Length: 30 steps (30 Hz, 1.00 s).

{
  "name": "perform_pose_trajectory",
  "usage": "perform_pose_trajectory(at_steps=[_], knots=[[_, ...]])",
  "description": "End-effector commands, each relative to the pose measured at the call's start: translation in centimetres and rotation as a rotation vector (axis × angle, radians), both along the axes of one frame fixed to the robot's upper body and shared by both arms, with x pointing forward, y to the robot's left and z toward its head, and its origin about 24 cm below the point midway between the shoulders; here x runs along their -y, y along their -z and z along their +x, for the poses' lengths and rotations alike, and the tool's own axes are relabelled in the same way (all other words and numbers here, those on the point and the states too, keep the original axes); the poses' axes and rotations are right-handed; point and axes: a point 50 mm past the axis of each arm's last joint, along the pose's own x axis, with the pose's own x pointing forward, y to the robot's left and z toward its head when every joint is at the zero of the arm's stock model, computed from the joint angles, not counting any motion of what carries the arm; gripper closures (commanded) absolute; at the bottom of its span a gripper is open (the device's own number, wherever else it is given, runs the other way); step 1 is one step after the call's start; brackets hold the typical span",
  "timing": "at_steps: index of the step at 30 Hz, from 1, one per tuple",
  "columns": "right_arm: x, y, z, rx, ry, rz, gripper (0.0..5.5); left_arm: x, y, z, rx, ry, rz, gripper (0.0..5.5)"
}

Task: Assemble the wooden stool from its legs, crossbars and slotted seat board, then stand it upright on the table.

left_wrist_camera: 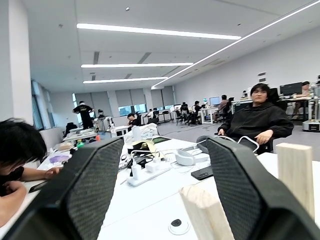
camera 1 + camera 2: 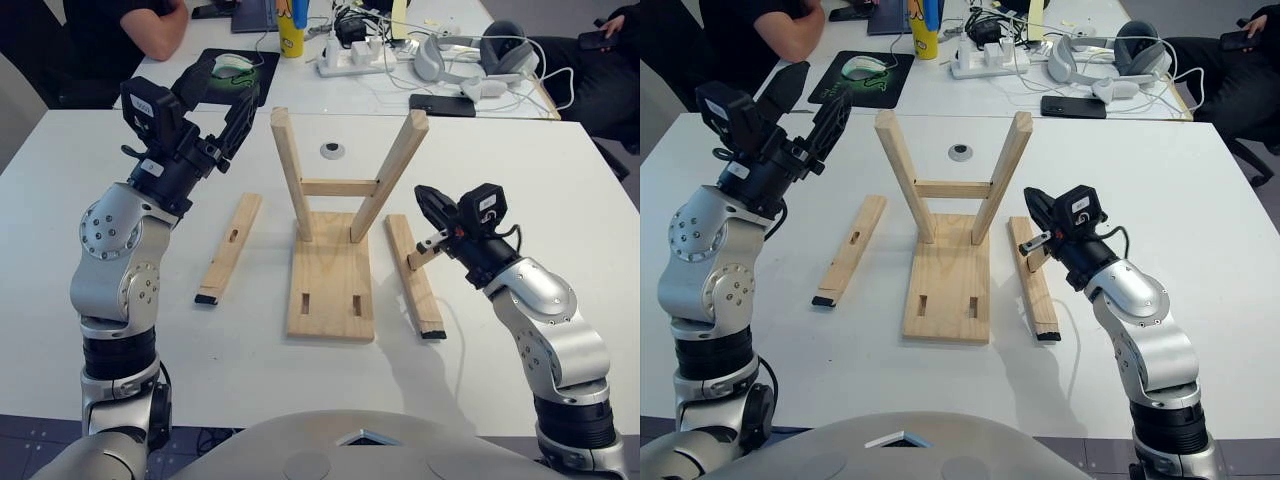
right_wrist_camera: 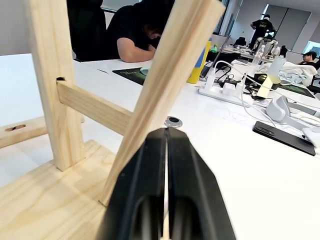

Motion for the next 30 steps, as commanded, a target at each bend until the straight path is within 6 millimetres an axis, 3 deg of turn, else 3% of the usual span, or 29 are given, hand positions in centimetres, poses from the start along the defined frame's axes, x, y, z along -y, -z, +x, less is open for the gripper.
perform_pose_trajectory(at_steps=[1, 5, 9, 12, 15, 20, 25, 30], knots=[[0.1, -0.3, 0.6, 0.025, 0.01, 0.099, 5.48, 0.2, 0.0, 0.0, 0.004, -0.005, -0.002, 2.43], [0.8, -1.6, 1.9, 0.094, 0.08, 0.045, 5.48, 0.4, 0.3, -0.2, -0.001, -0.013, -0.009, 2.43], [5.6, -2.5, 3.7, 0.102, 0.331, 0.05, 5.29, 0.0, 0.5, -0.5, -0.004, -0.041, -0.018, 2.43], [8.0, -0.7, 3.7, -0.03, 0.367, 0.002, 4.98, -0.3, 0.7, -0.9, -0.003, -0.072, -0.022, 2.43], [9.8, 1.7, 2.1, -0.211, 0.31, -0.084, 4.58, -0.7, 0.7, -1.3, 0.001, -0.103, -0.026, 2.43], [9.1, 4.0, -0.3, -0.485, 0.095, -0.174, 3.87, -1.2, 0.9, -1.8, 0.003, -0.137, -0.023, 2.43], [8.4, 4.5, -2.5, -0.586, 0.01, -0.191, 3.24, -1.3, 1.0, -1.8, 0.003, -0.149, -0.028, 2.43], [7.1, 4.0, -2.9, -0.662, -0.073, -0.176, 2.6, -1.5, 1.0, -2.3, 0.005, -0.171, -0.026, 2.43]])
